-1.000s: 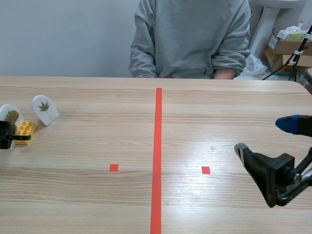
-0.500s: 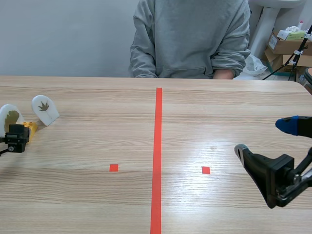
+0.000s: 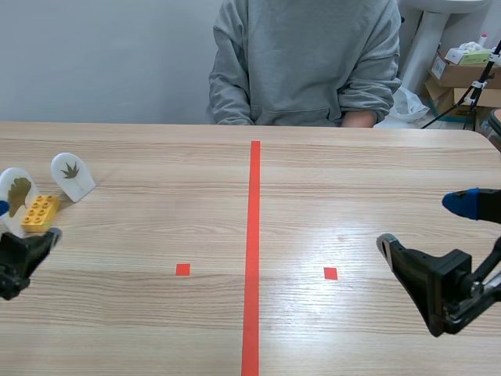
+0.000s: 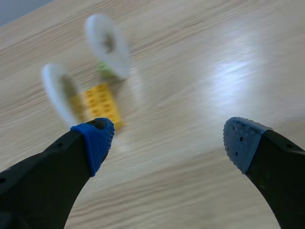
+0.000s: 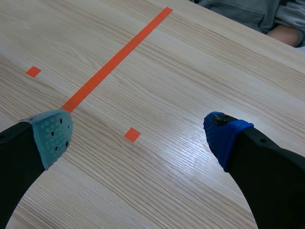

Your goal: Do the leaf sorting experiment

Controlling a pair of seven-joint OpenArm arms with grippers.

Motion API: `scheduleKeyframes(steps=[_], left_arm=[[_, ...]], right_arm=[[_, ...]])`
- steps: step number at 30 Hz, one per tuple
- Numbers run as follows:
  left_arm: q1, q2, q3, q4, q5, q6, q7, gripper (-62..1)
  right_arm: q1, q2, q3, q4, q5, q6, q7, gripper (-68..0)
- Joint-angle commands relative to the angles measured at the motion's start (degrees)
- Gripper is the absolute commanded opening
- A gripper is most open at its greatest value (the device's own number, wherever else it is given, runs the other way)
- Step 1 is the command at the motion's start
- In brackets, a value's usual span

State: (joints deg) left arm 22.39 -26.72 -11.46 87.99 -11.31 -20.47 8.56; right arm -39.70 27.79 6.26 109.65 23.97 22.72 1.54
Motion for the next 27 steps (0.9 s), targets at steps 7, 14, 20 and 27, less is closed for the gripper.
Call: scheduleKeyframes(steps=[7, 14, 20, 27], left_arm=[[16.39, 0.15, 5.09, 21.00, -0.31, 0.13, 1.92, -11.2], [24.04, 2.27, 6.12, 31.76, -6.56, -0.28, 1.99, -11.2], [24.59, 4.55, 6.27, 32.79, -12.76, -0.24, 1.99, -11.2], [24.57, 4.96, 6.27, 32.79, -15.93, -0.24, 2.01, -11.2]], right_arm=[[0.52, 0.13, 0.42, 0.76, 0.44, -0.22, 0.94, -11.1], [0.52, 0.13, 0.42, 0.76, 0.44, -0.20, 0.96, -11.1], [0.52, 0.13, 0.42, 0.76, 0.42, -0.20, 0.94, -11.1], [0.50, 0.13, 0.42, 0.76, 0.44, -0.17, 0.68, -11.1]])
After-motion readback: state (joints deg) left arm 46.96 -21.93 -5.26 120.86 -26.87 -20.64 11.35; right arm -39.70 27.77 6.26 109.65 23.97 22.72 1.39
